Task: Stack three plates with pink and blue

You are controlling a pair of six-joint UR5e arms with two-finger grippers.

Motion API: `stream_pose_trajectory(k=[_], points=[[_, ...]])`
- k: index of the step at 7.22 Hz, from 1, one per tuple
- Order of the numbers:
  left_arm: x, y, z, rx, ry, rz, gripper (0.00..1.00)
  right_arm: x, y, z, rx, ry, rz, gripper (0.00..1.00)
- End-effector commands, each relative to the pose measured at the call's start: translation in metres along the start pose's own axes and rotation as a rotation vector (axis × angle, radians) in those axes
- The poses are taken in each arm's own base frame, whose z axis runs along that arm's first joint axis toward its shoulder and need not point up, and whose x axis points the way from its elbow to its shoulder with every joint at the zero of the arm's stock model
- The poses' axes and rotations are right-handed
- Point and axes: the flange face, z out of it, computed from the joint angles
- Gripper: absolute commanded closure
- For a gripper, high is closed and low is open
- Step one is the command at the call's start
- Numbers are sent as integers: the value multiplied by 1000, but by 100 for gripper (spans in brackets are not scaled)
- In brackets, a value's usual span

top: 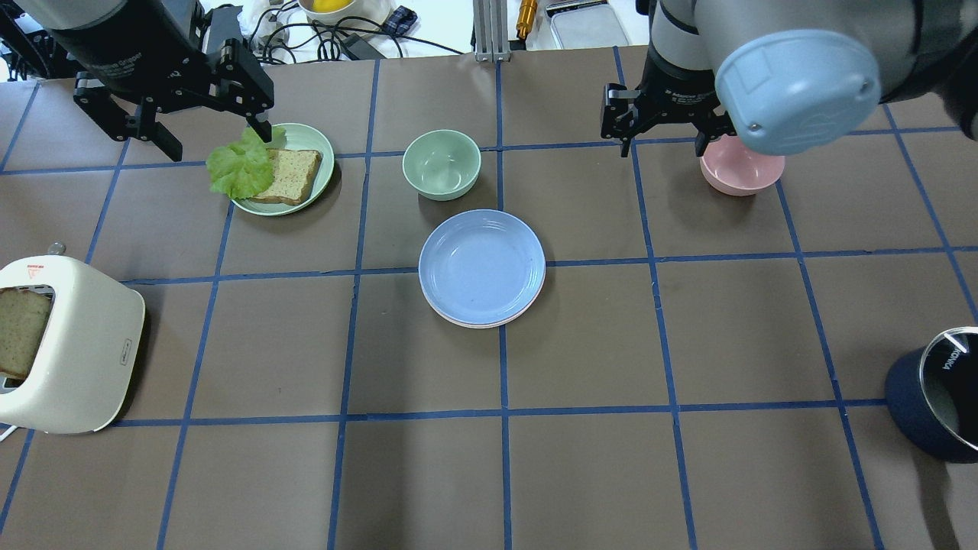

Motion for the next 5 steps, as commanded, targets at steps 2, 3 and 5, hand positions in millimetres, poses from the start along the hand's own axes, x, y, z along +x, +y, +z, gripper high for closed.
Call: stream_pose_trajectory(k=[2,3,5], points=[[0,0,0,0,0,1,0,-1,18,4,-109,-44,-92,3],[0,0,0,0,0,0,0,-2,19,3,-115,-52,-121,0],[0,0,0,0,0,0,0,-1,22,-4,-101,-57,-145,0]])
